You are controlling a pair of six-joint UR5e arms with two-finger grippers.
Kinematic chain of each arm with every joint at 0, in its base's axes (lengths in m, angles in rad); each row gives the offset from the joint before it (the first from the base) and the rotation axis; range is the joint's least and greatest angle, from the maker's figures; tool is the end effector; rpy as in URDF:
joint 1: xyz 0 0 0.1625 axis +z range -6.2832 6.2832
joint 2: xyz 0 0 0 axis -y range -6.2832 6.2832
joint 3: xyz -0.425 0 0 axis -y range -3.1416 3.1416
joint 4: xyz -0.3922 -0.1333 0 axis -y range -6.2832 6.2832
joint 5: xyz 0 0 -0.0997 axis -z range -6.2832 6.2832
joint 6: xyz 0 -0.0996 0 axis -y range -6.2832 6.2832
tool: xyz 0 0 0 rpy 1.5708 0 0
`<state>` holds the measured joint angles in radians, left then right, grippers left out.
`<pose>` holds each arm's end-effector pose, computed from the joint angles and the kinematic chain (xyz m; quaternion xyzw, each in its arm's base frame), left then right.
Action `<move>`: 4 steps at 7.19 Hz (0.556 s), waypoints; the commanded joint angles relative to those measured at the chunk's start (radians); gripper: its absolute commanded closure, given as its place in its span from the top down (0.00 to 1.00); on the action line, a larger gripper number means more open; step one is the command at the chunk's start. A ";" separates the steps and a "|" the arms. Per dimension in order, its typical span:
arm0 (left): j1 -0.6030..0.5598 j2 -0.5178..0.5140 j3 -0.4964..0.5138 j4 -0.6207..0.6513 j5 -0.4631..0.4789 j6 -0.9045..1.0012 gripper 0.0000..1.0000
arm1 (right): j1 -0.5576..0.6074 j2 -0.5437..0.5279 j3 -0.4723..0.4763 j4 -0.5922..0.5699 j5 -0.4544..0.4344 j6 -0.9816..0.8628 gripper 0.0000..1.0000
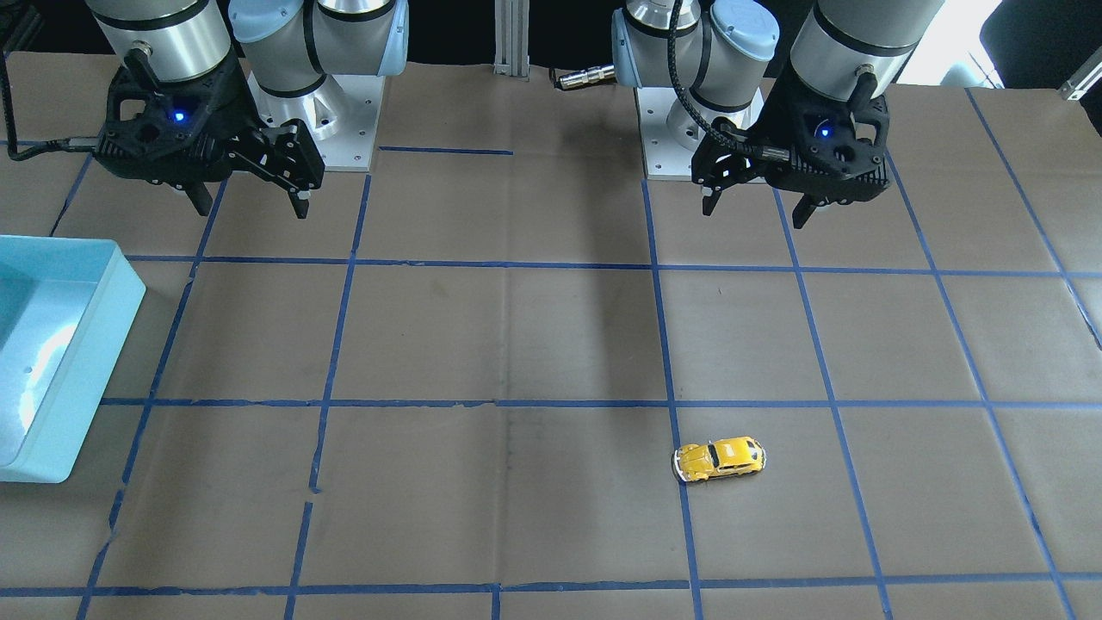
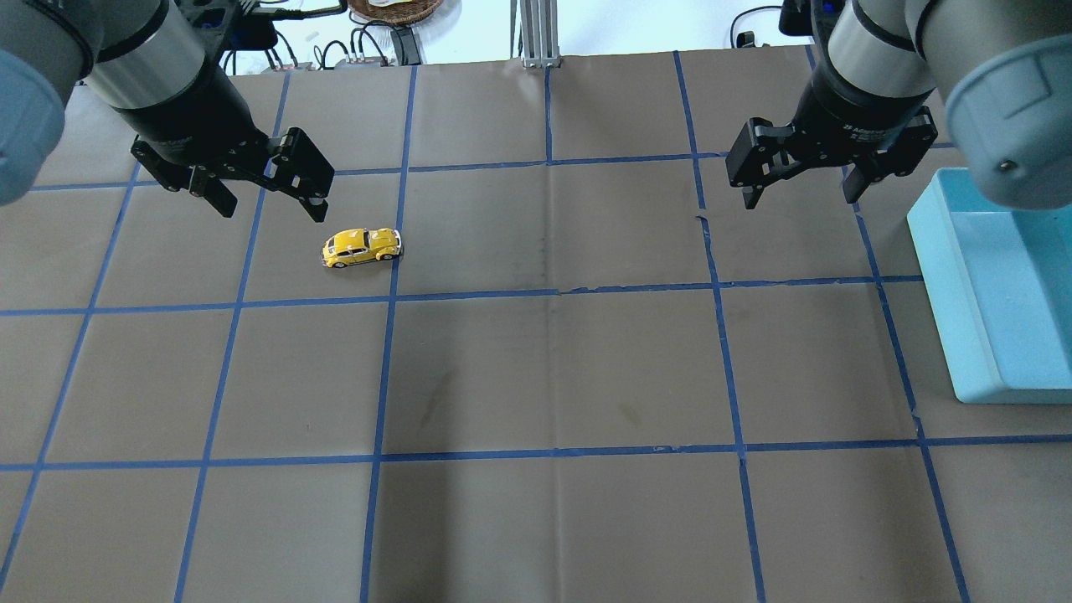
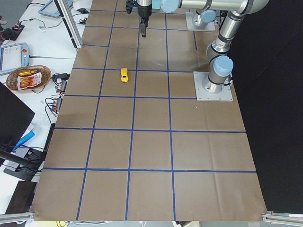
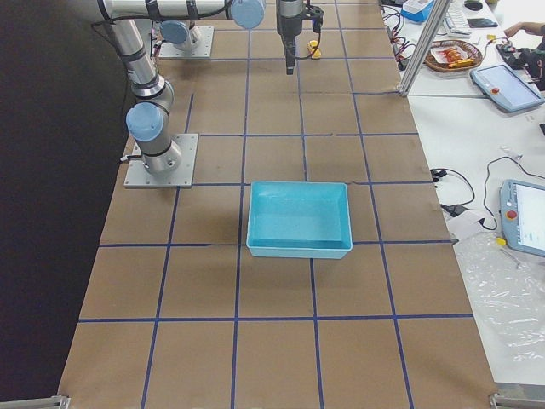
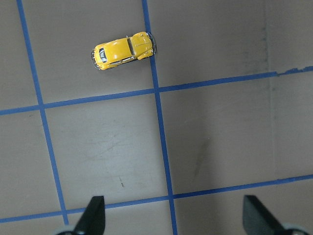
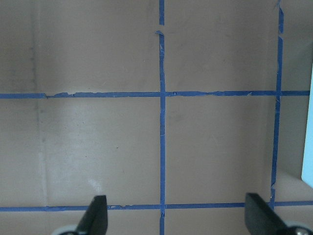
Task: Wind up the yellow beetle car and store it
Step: 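Lower the left gripper over the yellow toy beetle car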
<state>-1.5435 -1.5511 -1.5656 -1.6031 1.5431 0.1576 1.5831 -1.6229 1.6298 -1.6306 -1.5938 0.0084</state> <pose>-0.1228 -0.4862 0.4969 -0.0650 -0.9978 -0.0024 0.0141 0.1368 -0.4732 0.4901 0.0016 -0.9996 0.0266 0.0112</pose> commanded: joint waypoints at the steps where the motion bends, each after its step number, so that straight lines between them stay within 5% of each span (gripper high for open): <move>1: 0.006 -0.018 0.016 0.005 0.003 0.002 1.00 | 0.000 0.000 0.001 0.002 0.000 -0.001 0.99; 4: 0.016 0.009 0.012 0.014 0.006 0.098 1.00 | -0.002 0.000 0.001 0.002 0.000 -0.001 0.99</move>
<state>-1.5312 -1.5480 -1.5569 -1.5915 1.5433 0.1930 1.5829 -1.6229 1.6306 -1.6292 -1.5938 0.0077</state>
